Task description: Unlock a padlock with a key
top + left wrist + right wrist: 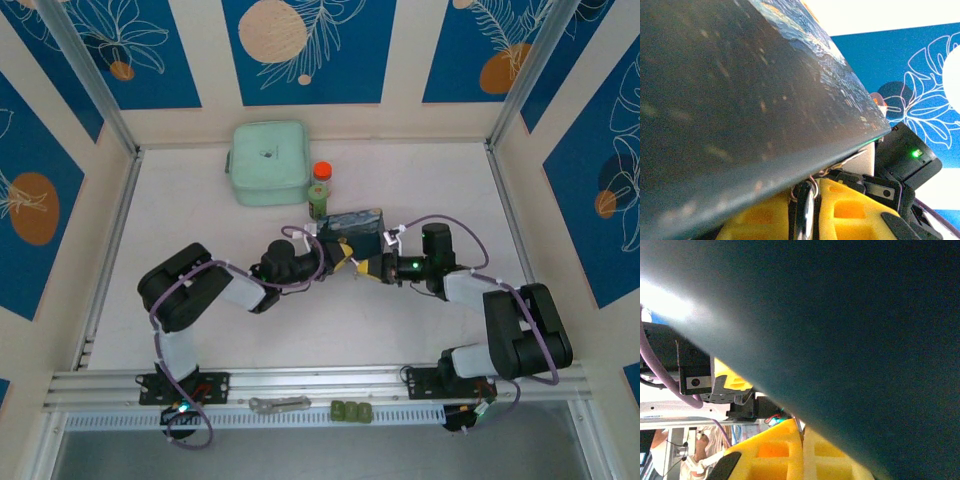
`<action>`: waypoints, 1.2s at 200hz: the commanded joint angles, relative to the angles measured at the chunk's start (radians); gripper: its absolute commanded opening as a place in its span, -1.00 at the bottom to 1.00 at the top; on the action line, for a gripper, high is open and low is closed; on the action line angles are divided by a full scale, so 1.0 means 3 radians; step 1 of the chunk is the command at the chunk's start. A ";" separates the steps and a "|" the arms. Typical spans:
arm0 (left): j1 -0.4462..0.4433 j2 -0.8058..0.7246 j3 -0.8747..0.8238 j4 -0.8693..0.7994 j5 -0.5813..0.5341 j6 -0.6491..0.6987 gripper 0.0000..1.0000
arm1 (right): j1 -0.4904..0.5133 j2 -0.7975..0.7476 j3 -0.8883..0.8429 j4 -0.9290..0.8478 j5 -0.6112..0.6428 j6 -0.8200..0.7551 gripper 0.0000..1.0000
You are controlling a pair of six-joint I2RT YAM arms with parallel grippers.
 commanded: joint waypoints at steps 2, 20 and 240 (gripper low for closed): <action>-0.0037 -0.0072 0.0104 0.0290 0.0131 0.0004 -1.00 | 0.0072 0.0036 0.0153 -0.0085 0.0045 -0.0058 -1.00; -0.0037 -0.0069 0.0107 0.0297 0.0138 0.0008 -1.00 | 0.0094 0.0047 0.0115 0.0078 -0.0036 0.0005 -1.00; 0.0216 0.0178 0.0121 0.0711 0.0914 -0.0043 -1.00 | -0.0117 0.0027 0.0064 -0.0254 -0.0567 -0.0282 -1.00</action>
